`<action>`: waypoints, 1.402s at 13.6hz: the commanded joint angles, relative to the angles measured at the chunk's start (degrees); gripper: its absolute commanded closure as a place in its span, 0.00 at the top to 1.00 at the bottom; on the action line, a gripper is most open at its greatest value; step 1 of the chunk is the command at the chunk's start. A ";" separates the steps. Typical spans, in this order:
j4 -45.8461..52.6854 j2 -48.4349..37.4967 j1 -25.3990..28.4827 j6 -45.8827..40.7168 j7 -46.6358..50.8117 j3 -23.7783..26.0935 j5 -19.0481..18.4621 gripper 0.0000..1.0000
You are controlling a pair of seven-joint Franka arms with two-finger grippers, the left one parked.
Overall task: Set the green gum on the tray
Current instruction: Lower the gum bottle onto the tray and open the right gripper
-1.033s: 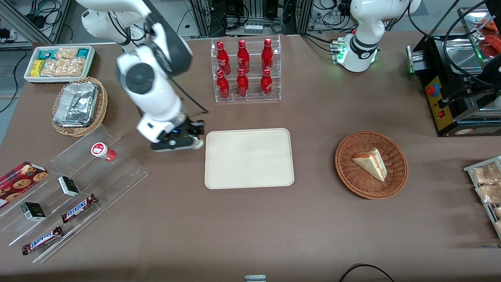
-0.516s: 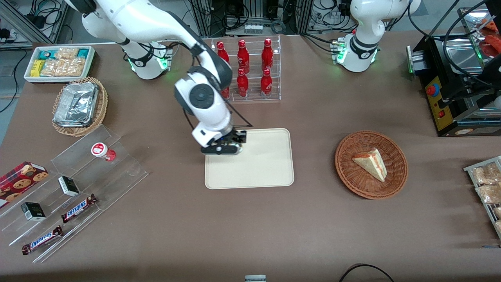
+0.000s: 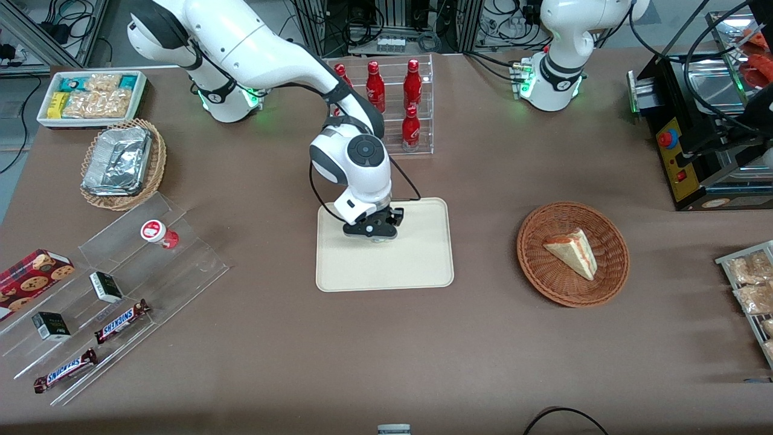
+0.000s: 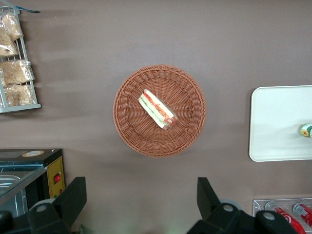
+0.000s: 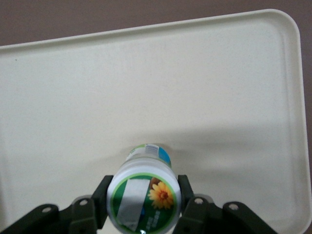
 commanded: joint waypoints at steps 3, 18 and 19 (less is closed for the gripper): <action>1.95 2.60 0.97 1.75 2.76 0.16 -1.47 0.00; -4.98 -21.45 -10.69 -18.35 -16.71 0.08 8.63 1.00; -6.30 -24.35 -12.63 -20.73 -19.97 0.08 8.63 1.00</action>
